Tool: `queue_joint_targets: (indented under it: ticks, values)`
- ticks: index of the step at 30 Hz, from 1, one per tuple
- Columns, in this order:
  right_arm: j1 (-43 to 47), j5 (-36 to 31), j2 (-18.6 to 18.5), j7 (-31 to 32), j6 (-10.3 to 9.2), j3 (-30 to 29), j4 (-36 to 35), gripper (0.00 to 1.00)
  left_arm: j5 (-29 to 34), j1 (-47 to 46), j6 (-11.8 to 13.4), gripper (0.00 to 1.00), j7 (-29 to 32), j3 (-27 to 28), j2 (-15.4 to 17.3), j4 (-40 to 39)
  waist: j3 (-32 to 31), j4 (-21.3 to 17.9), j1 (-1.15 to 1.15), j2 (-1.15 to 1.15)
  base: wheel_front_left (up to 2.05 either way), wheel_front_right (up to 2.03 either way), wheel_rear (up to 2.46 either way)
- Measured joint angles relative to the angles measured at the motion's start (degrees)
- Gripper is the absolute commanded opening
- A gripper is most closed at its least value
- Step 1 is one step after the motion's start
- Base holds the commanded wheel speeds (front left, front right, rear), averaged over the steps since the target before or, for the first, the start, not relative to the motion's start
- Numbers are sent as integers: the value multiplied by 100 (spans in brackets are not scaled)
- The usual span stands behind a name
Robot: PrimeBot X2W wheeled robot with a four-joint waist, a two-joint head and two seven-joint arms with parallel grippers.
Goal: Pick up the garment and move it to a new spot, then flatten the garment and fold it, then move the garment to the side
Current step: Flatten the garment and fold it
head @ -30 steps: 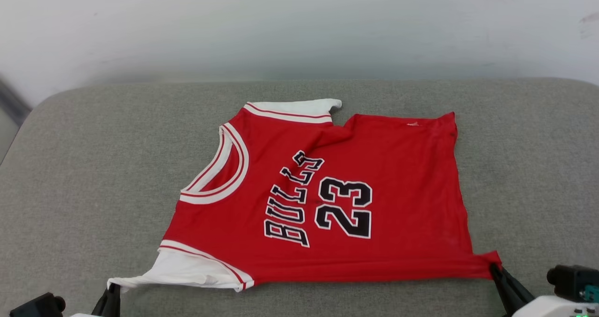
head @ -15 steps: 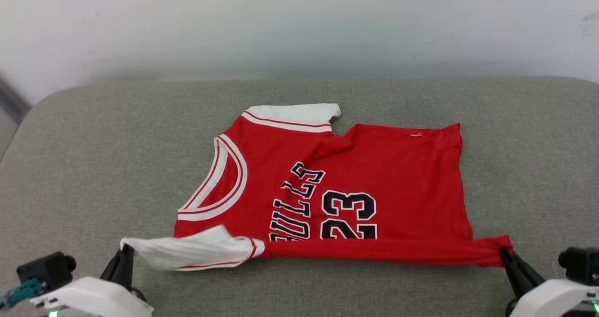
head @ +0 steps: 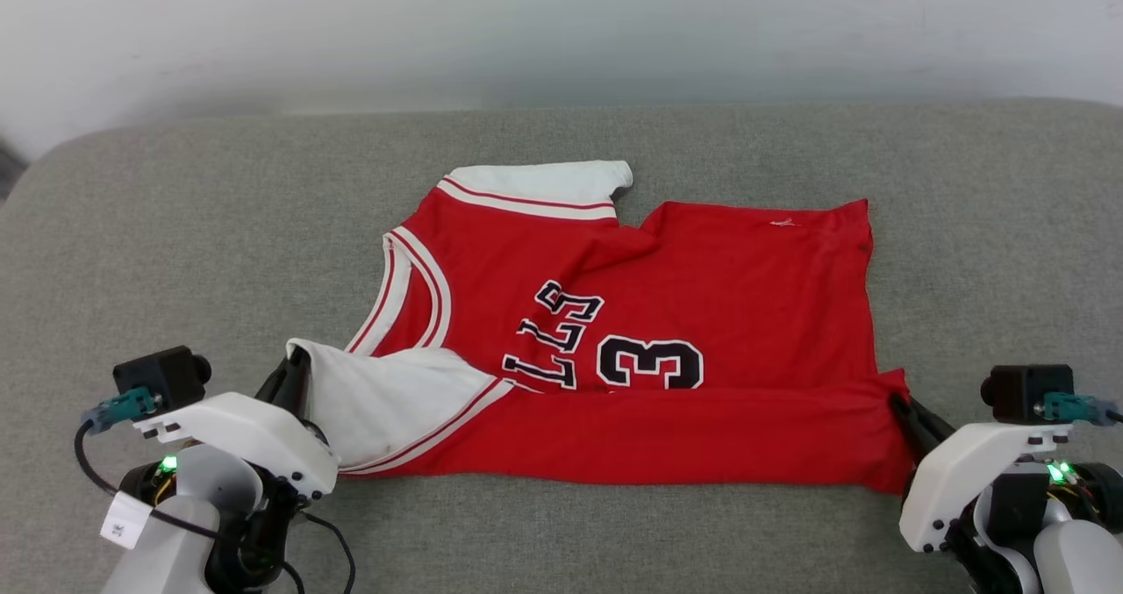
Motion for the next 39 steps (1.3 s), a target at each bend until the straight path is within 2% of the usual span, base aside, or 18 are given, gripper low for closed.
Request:
queue_joint_targets:
  ticks: [9, 10, 11, 17, 22, 26, 31, 36, 39]
  values:
    - [-692, 192, -290, -472, 0, 687, 1136, 0, -103, -716, -464, 0, -25, -198, -309, 1517, 321, 3, 0, 0, 0, 0, 0]
    - [-736, 243, -307, -535, -1, 733, 1230, 24, -126, -755, -525, 0, -12, -227, -347, 1647, 339, 4, 0, 0, 0, 0, 0]
    - [-840, 386, -323, -719, -1, 892, 1455, 100, -164, -898, -637, 100, -13, -260, -430, 2015, 367, -7, 0, 0, 0, 0, 0]
    - [-899, 528, -344, -1503, -1, 985, 1548, 100, -185, -1065, -770, 100, -159, -234, -409, 2466, 274, -33, 0, 0, 0, 0, 0]
    - [-848, 470, -338, -2089, -1, 944, 1400, 100, -176, -1084, -779, 100, -127, -196, -174, 2582, 132, -58, 0, 0, 0, 0, 0]
    - [-698, 378, -304, -2250, -1, 844, 1165, 100, -152, -1083, -751, 100, 118, -211, 56, 2426, 26, -89, 0, 0, 0, 0, 0]
    - [-469, 183, -209, -2214, -1, 666, 720, 100, -215, -993, -710, 100, 800, -230, 511, 1895, -60, -146, 0, 0, 0, 0, 0]
    - [-199, 1, -52, -2080, -1, 498, 234, 100, -468, -677, -666, 100, 2126, -405, 990, 1102, -60, -210, 0, 0, 0, 0, 0]
    - [-160, -56, 40, -2019, -1, 450, -18, 100, -655, -460, -557, 100, 2671, -405, 1224, 615, -4, -264, 0, 0, 0, 0, 0]
